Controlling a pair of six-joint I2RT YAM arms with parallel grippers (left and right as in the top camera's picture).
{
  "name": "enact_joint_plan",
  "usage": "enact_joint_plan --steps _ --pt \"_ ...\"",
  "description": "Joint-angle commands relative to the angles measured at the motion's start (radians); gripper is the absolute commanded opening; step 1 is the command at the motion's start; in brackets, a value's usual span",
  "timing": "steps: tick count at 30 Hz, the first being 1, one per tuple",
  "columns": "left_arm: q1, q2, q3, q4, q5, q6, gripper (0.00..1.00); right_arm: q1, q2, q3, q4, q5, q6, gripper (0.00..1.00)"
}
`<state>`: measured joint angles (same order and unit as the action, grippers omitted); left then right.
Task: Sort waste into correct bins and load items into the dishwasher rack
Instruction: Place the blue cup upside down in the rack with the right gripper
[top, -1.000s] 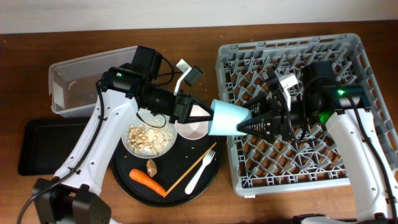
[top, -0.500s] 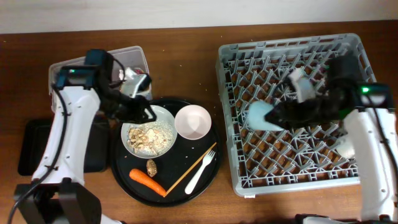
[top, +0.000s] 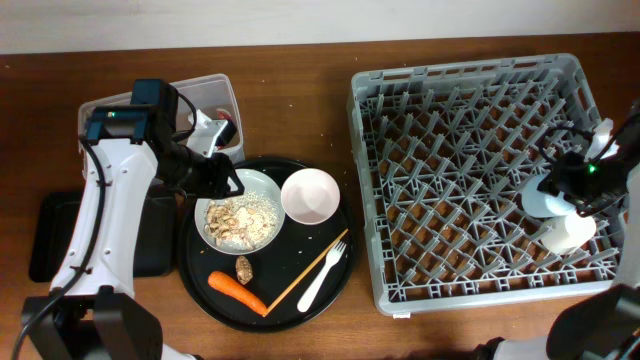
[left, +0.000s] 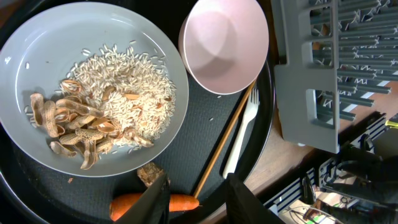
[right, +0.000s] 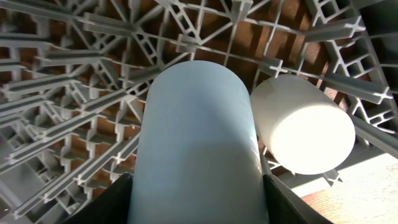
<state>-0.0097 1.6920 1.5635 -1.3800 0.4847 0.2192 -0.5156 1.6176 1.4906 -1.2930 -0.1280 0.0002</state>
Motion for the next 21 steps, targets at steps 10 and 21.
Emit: enact_joint_plan --steps 10,21 --pt "0.002 -0.018 0.007 0.003 -0.003 -0.009 0.29 -0.002 0.063 0.018 0.004 -0.048 0.020 0.98" --pt "-0.031 -0.018 0.002 0.022 -0.004 -0.024 0.39 0.137 0.025 0.018 -0.170 -0.377 -0.082 0.99"
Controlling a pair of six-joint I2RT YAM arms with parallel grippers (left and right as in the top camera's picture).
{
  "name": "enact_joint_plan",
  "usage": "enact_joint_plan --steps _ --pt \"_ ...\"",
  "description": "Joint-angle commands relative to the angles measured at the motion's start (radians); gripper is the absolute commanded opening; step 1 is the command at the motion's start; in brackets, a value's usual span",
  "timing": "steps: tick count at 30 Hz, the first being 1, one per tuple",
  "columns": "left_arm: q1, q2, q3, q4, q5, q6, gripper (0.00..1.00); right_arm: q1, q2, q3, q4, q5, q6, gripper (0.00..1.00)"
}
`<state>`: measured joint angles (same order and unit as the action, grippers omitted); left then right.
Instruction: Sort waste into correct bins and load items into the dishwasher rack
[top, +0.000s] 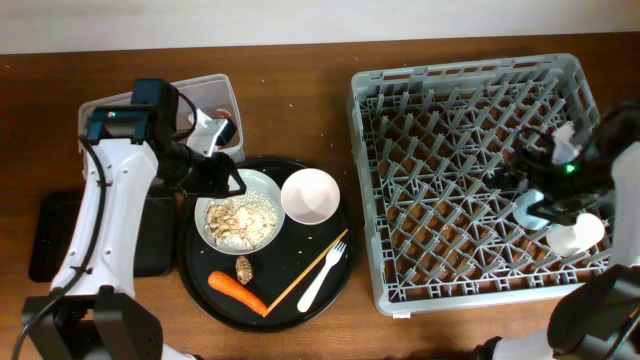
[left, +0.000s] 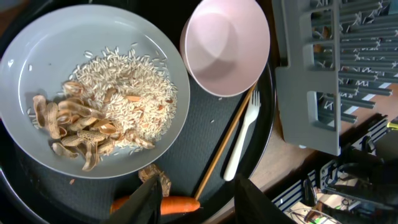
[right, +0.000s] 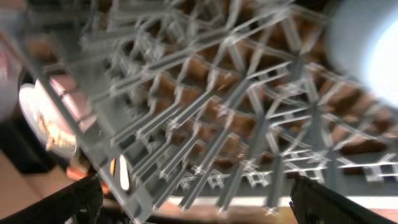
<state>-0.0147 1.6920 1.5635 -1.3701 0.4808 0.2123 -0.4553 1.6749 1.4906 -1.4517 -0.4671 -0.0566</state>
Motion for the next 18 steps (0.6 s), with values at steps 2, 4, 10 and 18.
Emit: enact_joint_plan --steps 2,4,10,18 --pt "-0.071 -0.018 -0.009 0.018 -0.145 -0.094 0.40 0.232 -0.093 0.018 -0.011 -0.036 -0.013 0.97" --pt "-0.095 -0.018 -0.012 0.000 -0.365 -0.267 0.41 0.381 -0.135 0.019 0.008 0.005 0.032 0.97" --pt "-0.048 -0.018 -0.012 -0.117 -0.623 -0.500 0.59 0.904 -0.137 0.019 0.211 0.279 0.280 0.98" --pt "0.042 -0.018 -0.012 -0.126 -0.627 -0.567 0.92 1.125 0.142 0.019 0.460 0.501 0.531 0.90"
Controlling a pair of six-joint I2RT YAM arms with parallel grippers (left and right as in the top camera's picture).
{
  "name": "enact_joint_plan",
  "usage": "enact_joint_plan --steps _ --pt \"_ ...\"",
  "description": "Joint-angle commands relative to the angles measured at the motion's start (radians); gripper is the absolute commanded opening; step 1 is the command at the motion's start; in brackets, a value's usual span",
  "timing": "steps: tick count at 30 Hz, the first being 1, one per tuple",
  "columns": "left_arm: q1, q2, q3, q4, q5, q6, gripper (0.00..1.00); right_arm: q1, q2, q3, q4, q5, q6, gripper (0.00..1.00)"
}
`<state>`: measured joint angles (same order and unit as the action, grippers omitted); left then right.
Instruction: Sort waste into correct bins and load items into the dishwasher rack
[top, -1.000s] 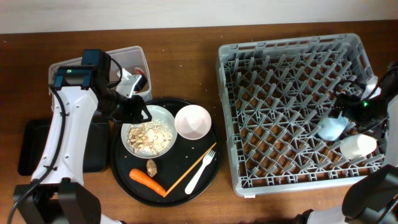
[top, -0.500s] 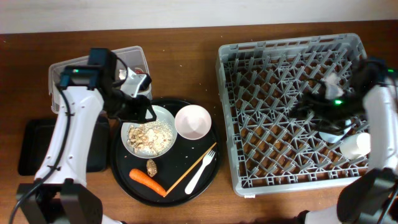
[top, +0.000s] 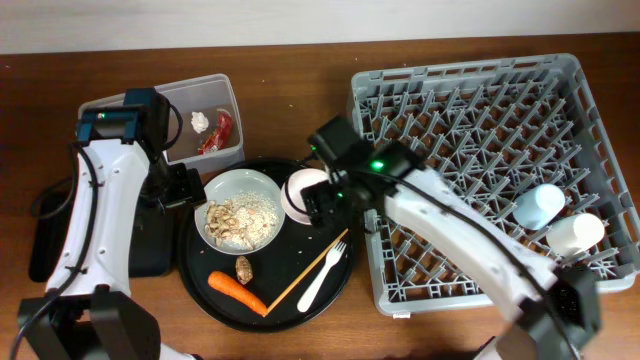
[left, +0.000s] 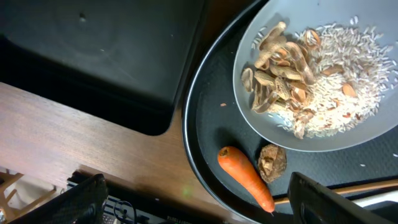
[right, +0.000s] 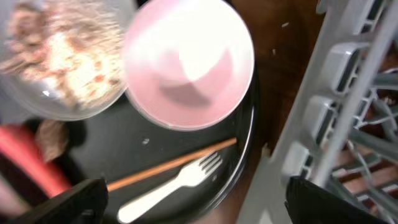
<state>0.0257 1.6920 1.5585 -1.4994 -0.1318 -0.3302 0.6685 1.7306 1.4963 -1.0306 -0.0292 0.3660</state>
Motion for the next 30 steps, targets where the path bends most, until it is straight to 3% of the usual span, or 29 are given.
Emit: enact_joint_plan --steps 1,6,9,14,19,23,27,30 --pt "0.002 -0.018 -0.007 0.005 -0.015 -0.025 0.92 0.001 0.113 0.013 0.053 0.064 0.126 0.87" --pt "-0.005 -0.018 -0.007 0.005 -0.014 -0.025 0.92 -0.002 0.251 0.013 0.146 0.073 0.194 0.61" --pt "-0.005 -0.018 -0.007 0.006 -0.014 -0.025 0.92 -0.002 0.272 0.013 0.153 0.136 0.254 0.53" --pt "-0.005 -0.018 -0.007 0.005 -0.014 -0.025 0.92 -0.002 0.274 0.010 0.153 0.146 0.306 0.46" --pt "-0.005 -0.018 -0.007 0.006 -0.014 -0.025 0.92 -0.002 0.275 -0.053 0.164 0.146 0.332 0.45" --pt "-0.005 -0.018 -0.007 0.006 -0.014 -0.025 0.92 -0.002 0.275 -0.061 0.171 0.145 0.331 0.37" --pt "-0.005 -0.018 -0.007 0.006 -0.014 -0.025 0.92 -0.002 0.273 -0.055 0.159 0.146 0.330 0.11" --pt "-0.005 -0.018 -0.007 0.006 -0.014 -0.025 0.92 -0.003 0.259 -0.014 0.110 0.154 0.320 0.04"
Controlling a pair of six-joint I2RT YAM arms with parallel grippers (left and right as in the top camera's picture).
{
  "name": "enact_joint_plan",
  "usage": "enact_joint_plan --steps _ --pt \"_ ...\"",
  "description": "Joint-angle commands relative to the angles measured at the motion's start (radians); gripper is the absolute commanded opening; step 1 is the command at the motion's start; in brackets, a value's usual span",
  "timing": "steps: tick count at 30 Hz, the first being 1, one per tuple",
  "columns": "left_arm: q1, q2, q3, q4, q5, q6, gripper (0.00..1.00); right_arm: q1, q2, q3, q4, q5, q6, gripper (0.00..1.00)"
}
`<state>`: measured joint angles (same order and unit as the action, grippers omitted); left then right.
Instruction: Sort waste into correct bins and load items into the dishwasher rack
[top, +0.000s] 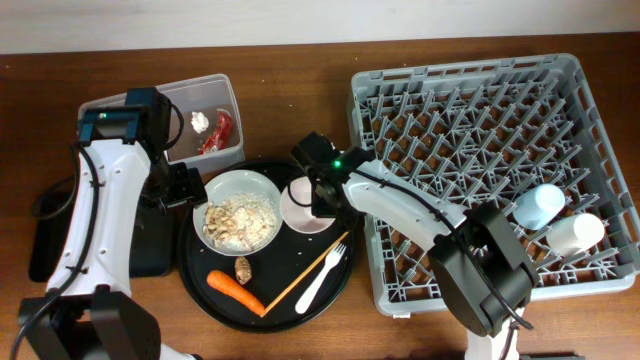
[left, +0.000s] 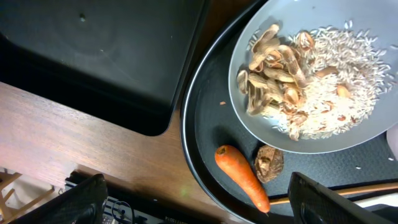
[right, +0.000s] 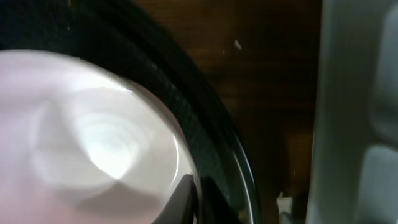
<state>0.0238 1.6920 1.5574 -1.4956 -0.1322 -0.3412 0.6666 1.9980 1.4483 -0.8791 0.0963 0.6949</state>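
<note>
A pinkish-white bowl (top: 300, 212) sits on the round black tray (top: 200, 290). My right gripper (top: 318, 194) is down on the bowl's right rim. In the right wrist view its two fingers (right: 185, 194) pinch that rim of the bowl (right: 93, 143) from both sides. A grey plate (top: 240, 222) of rice and peanut shells lies to the bowl's left. My left gripper (top: 185, 187) hangs open at the plate's left edge. A carrot (left: 241, 176), a brown lump (left: 270, 163), a white fork (top: 320, 275) and a chopstick (top: 300, 275) also lie on the tray.
The grey dishwasher rack (top: 480, 60) fills the right side, with a blue cup (top: 538, 205) and a white cup (top: 575, 233) in its right part. A clear bin (top: 225, 95) holding scraps stands at the back left. A black bin (top: 60, 240) lies left of the tray.
My right gripper was open above the bowl; now it is lower and shut on the bowl's right rim. The left arm has barely moved.
My right gripper held the blue cup in the rack beside the white cup, while the left hung over the plate. The cup then stood free in the rack. Later the right gripper was open over the bowl and the left was wide open at the plate's left. Now the bowl is gripped.
</note>
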Motion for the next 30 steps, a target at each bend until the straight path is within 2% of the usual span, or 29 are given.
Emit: enact_joint_plan --steps 1,6,9,11,13,18,22,27,30 --pt "-0.003 -0.018 -0.006 0.002 -0.014 -0.014 0.92 -0.003 -0.014 0.050 -0.063 0.043 -0.009 0.04" --pt "-0.003 -0.018 -0.006 0.002 -0.014 -0.014 0.92 -0.054 -0.115 0.281 -0.349 0.212 -0.030 0.04" --pt "-0.003 -0.018 -0.006 0.002 -0.014 -0.014 0.92 -0.077 -0.193 0.449 -0.483 0.353 -0.190 0.04" --pt "-0.003 -0.018 -0.006 0.002 -0.014 -0.014 0.92 -0.093 -0.253 0.483 -0.532 0.578 -0.261 0.04" --pt "-0.003 -0.018 -0.006 0.002 -0.014 -0.014 0.92 -0.127 -0.273 0.483 -0.563 0.841 -0.265 0.04" --pt "-0.003 -0.018 -0.006 0.002 -0.014 -0.014 0.92 -0.290 -0.268 0.482 -0.473 1.149 -0.264 0.04" --pt "-0.003 -0.018 -0.006 0.003 -0.014 -0.014 0.92 -0.427 -0.237 0.481 -0.396 1.186 -0.269 0.04" --pt "-0.003 -0.018 -0.006 0.002 -0.014 -0.014 0.92 -0.615 -0.100 0.474 -0.332 1.184 -0.270 0.04" --pt "-0.003 -0.018 -0.006 0.010 0.022 -0.014 0.92 -0.661 -0.014 0.474 -0.286 1.184 -0.274 0.04"
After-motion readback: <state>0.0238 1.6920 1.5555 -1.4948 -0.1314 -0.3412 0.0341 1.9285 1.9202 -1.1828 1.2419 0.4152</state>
